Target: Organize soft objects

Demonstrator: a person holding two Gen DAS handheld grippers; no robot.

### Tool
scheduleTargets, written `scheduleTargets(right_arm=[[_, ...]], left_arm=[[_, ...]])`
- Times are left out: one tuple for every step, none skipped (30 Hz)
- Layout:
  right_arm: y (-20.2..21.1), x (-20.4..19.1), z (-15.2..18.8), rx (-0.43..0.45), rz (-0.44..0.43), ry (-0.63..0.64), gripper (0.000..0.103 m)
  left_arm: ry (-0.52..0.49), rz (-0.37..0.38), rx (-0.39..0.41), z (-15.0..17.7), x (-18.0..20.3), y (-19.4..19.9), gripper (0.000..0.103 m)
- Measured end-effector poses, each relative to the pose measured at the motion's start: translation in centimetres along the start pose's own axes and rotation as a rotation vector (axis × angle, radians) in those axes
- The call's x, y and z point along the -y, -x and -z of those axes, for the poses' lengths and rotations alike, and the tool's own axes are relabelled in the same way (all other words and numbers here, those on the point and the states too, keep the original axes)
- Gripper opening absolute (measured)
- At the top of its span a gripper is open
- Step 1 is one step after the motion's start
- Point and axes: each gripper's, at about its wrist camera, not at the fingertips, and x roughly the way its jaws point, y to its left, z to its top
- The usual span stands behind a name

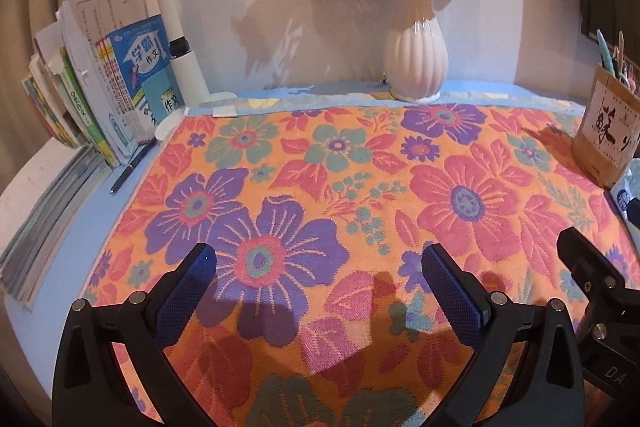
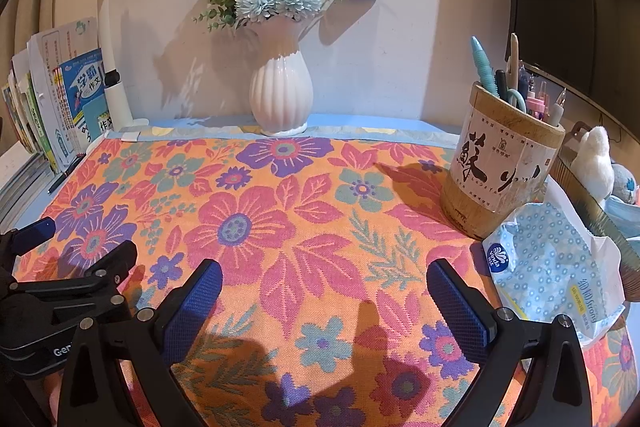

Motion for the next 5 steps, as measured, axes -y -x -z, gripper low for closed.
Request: scheduleTargets(right_arm=[[0.0,0.0,0.01,0.0,0.0,0.0,0.102],[0.01,-0.02,0.0,0.0,0.001,0.0,0.102],[0.0,-0.01,0.0,0.0,0.0,0.0,0.102],[0.0,-0.01,0.0,0.0,0.0,0.0,0.102],[-0.01,-0.01,-0.01,0.0,0.0,0.0,0.102]], left_arm=[[-0.002,-0.007,0.008,-0.03,-0.04,0.08,0.102],[0.002,-0.018,0.031,-0.01,-0.13,0.42,0.102],[0.008,-0.024,0.056,0.01,-0.25,0.79,0.102],[0.013,-0.016,0.071,0.03,-0.37,1.05,0.102],[0.014,-0.01,0.069,0.02,-0.43,1.0,0.102]])
